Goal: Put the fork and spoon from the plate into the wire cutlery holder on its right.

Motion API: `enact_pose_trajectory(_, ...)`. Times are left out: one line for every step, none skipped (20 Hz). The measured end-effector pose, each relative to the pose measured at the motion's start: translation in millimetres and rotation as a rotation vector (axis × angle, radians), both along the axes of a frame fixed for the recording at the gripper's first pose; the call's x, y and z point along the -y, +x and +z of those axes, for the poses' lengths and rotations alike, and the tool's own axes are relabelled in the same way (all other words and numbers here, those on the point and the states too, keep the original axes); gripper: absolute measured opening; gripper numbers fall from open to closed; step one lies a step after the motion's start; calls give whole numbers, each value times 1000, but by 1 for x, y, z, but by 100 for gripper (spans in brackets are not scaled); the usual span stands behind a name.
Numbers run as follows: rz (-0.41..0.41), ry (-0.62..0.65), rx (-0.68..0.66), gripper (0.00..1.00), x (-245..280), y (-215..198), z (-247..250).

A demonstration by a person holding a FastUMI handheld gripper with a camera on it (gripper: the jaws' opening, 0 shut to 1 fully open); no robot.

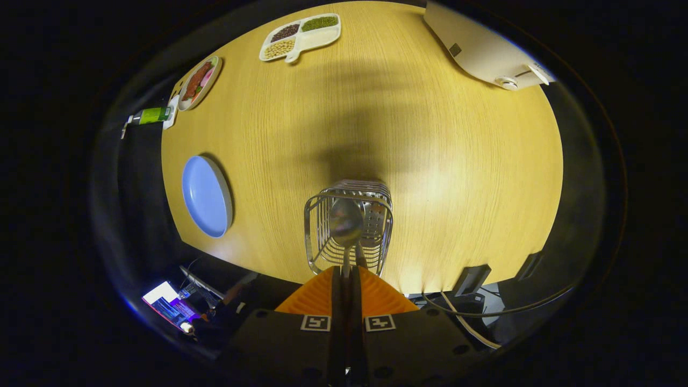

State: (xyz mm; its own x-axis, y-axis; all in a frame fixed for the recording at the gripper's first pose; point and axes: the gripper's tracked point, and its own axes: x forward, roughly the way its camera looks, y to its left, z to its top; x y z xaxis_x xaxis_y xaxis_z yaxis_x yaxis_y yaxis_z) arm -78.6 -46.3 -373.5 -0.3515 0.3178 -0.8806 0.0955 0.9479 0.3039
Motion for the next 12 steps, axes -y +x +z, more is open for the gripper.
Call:
enact_pose_trajectory(-2, -5, -13, 9, -1, 1, -4)
enact_pose_trajectory(-1, -11, -25, 9, -2, 1, -7)
enact_pose_trajectory(-2, -14, -31, 9, -4, 3, -11)
enact_pose_trajectory(-3, -18, -33, 9, -5, 5, -14)
enact_pose_trajectory(-7, -20, -30, 11, -6, 7, -17)
enact_pose_trajectory(-13, -16, -23, 11, -9, 9, -15)
enact_pose_trajectory(-16, -14, -10, 13, -9, 13, -15)
enact_pose_trajectory(-26, -13, 13, 14, -9, 16, -16)
enact_pose_trajectory(-38, -11, 42, 22, -10, 19, -14)
enact_pose_trajectory(-48, -9, 75, 27, -10, 24, -12)
enact_pose_trajectory(-60, -7, 121, 38, -10, 28, -9)
enact_pose_trajectory(-74, -2, 171, 43, -10, 31, -4)
